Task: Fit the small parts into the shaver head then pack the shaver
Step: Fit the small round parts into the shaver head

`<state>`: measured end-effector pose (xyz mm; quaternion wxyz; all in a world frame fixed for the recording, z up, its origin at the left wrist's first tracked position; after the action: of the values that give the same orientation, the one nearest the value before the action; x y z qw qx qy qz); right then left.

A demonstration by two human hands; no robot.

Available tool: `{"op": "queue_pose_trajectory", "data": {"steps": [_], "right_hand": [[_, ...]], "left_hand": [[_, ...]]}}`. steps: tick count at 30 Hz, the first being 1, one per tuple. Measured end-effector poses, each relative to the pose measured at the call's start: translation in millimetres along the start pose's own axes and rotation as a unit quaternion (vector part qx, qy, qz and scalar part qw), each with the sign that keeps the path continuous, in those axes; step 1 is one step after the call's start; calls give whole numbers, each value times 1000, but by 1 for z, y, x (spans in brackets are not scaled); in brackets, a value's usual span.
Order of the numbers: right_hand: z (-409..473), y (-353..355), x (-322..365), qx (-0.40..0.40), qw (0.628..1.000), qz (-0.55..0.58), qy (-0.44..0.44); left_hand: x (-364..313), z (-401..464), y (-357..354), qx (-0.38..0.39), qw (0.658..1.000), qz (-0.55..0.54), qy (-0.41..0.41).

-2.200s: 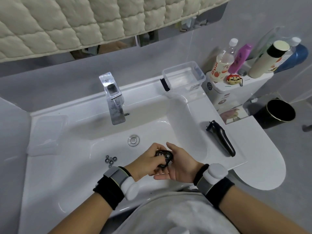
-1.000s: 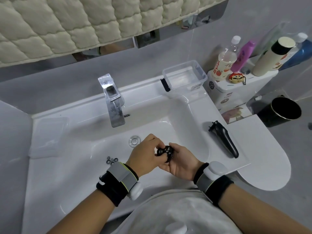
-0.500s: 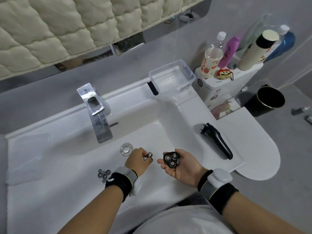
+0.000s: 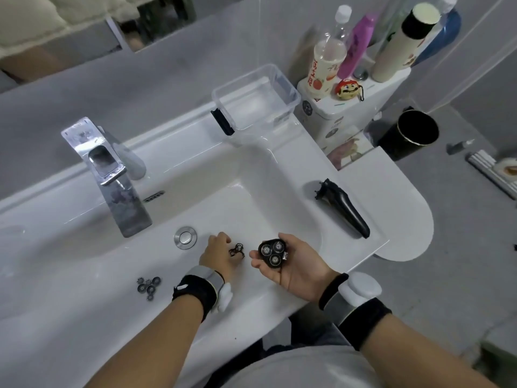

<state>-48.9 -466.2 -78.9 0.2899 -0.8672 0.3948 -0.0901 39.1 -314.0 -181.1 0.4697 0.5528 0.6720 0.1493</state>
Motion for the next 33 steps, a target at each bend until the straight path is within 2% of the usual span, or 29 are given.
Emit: {"op": "queue_pose_trajectory", "data": {"steps": [2,5,7,9,11,14,26,29,33], "right_hand": [[0,0,-2,-13,1000,-11,6],[2,2,-3,-43,999,-20,21],[3,1,-5,-50,998,-25,25],[3,-1,-7,-45,998,-37,24],[4,-3,-7,-36,998,-47,25],[5,-5,-8,-32,997,-64,35],[11,-8,-15,-80,989,-110,53],[10,-8,-16,-79,989,-114,53],[9,-6,-15,-84,990,-94,61]], "left_hand": [[-13,-12,16,-47,998,0,-37],[-34,-36,42,-109,974,-159,-122],[-47,-51,56,-103,954,-234,-159],[-57,-64,64,-74,944,-264,-185],[-64,-72,66,-34,945,-245,-216],[-68,-79,67,-6,951,-159,-265],[-71,-90,77,-26,952,-26,-303],[-69,-91,75,-30,955,-27,-292],[-65,-88,76,-42,959,-103,-261]]}}
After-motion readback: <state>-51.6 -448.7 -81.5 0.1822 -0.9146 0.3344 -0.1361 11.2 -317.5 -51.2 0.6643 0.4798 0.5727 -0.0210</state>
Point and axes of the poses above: each hand's wrist, its own z-axis towards the middle knuckle, its own y-axis out of the back of the hand, x = y × z, the point moved 5 cm from there along z, towards the middle knuckle, and after that the axes turned 11 degrees about -y, right-handed, at the moved point
